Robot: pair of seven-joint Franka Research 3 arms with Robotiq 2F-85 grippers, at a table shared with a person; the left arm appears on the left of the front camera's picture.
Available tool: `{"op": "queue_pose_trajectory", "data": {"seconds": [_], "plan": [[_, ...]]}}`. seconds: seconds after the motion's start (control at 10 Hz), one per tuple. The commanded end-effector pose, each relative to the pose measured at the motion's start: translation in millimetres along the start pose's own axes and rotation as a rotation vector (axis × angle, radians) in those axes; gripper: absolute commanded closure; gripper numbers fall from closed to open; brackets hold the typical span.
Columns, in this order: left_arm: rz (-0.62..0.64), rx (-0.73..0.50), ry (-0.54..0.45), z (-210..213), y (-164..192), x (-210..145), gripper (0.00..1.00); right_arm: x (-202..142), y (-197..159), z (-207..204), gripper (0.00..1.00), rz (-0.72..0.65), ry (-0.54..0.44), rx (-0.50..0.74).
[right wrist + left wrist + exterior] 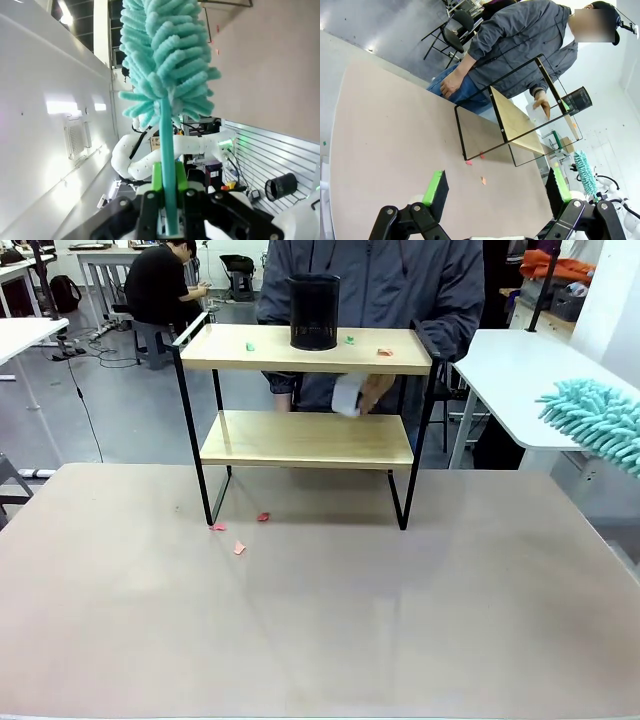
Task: Clean the shelf.
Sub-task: Clean the remaining tier of the Shelf with the Duster once objects are removed.
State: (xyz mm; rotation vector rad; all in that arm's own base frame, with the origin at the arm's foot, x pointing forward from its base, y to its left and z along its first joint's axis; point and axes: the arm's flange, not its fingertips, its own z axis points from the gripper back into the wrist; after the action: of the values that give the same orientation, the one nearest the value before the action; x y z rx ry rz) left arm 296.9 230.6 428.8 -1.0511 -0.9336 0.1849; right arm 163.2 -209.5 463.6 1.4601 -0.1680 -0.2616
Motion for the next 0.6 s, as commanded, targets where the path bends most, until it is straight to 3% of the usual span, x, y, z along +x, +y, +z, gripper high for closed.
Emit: {"op": "queue_pose_trajectory", "data": {"seconds": [0.0, 0.5], "plan": [[-0.02, -0.016, -0.019, -2.0, 0.2, -2.7, 0.0, -0.5, 1.1, 3.6, 0.87, 0.023, -0.003, 0.013], [-0.02, -0.016, -0.019, -2.0, 0.2, -2.7, 0.0, -0.5, 1.1, 3.6, 0.87, 0.023, -0.003, 0.013]]}}
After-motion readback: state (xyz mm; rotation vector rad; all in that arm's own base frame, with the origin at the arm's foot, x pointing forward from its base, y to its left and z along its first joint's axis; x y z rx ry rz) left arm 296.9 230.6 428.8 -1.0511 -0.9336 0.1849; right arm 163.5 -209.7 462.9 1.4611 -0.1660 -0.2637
